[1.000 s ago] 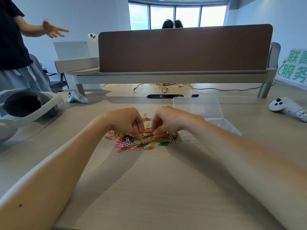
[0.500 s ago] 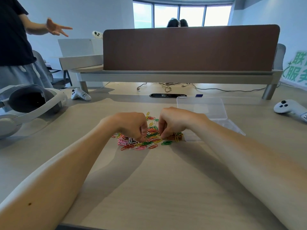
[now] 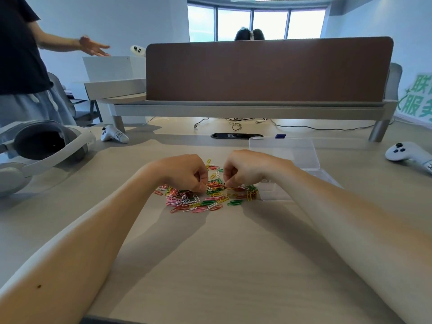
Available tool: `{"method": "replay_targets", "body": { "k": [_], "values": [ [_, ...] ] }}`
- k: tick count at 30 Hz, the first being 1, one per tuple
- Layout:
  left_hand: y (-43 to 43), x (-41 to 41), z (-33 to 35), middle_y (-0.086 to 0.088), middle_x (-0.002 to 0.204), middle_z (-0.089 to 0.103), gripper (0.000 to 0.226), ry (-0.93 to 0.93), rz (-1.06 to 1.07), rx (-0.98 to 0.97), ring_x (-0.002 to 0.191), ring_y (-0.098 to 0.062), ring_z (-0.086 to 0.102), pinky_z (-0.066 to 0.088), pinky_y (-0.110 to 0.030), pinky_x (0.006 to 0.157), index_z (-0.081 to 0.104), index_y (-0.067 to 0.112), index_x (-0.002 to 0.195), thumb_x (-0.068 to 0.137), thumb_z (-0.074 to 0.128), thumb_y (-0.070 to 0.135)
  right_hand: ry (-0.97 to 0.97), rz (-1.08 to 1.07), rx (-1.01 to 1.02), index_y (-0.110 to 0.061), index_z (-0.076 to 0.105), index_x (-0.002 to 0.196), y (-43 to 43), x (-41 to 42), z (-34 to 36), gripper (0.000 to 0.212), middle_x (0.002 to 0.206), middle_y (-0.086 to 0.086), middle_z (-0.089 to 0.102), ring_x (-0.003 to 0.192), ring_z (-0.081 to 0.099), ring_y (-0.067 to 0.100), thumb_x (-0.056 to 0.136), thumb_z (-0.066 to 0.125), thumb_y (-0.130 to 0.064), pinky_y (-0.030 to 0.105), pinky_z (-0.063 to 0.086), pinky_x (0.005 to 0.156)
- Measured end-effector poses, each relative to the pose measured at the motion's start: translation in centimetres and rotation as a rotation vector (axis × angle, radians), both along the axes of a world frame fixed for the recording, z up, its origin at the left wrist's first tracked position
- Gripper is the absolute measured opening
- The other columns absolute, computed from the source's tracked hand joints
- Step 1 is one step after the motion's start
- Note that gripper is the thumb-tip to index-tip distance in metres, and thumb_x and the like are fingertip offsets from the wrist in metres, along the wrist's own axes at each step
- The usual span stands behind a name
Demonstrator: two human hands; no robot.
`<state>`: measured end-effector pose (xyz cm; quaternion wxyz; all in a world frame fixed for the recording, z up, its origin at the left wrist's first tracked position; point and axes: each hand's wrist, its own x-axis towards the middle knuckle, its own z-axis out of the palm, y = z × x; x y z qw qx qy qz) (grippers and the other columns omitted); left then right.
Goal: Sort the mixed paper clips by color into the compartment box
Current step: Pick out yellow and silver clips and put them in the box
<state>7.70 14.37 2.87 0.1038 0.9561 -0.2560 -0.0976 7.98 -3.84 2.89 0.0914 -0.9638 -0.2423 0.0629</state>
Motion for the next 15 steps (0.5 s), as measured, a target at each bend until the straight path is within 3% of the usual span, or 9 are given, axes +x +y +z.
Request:
{"method": "replay_targets", "body": {
  "k": [3,6,10,15],
  "values": [
    [0.1,0.0,0.0,0.003,0.079,0.070,0.011,-0.002,0.010,-0.061,0.075,-0.016,0.061,0.048,-0.032,0.076,0.065,0.018,0.077,0.087,0.065,0.015,0.004,0.000,0.031,-0.019,0.068,0.085,-0.1,0.0,0.2,0.006,0.074,-0.010,0.060,0.068,0.052,0.004,0.090,0.066,-0.020,0.022,0.042,0.061],
    [0.1,-0.1,0.0,0.003,0.073,0.070,0.013,-0.012,0.014,-0.119,0.063,-0.008,0.054,0.046,-0.028,0.071,0.065,0.016,0.075,0.086,0.065,0.011,0.055,-0.011,0.101,-0.019,0.068,0.084,-0.2,0.2,0.0,0.007,0.077,-0.007,0.063,0.073,0.057,0.010,0.090,0.066,-0.020,0.027,0.048,0.068],
    [0.2,0.1,0.0,0.011,0.060,0.065,0.012,-0.009,0.030,-0.192,0.051,0.002,0.051,0.046,-0.024,0.067,0.067,0.013,0.076,0.085,0.065,0.007,0.163,-0.082,0.283,-0.020,0.067,0.080,-0.7,0.5,0.0,0.010,0.078,-0.003,0.065,0.069,0.058,0.008,0.090,0.067,-0.018,0.020,0.044,0.056],
    [0.2,0.2,-0.1,0.010,0.059,0.067,0.009,0.017,0.039,-0.287,0.056,-0.004,0.057,0.054,-0.031,0.074,0.070,0.013,0.079,0.086,0.067,0.007,0.268,-0.160,0.478,-0.011,0.069,0.083,-1.5,0.7,0.0,0.005,0.079,0.003,0.068,0.072,0.062,0.014,0.088,0.068,-0.010,0.023,0.049,0.061]
  ]
}}
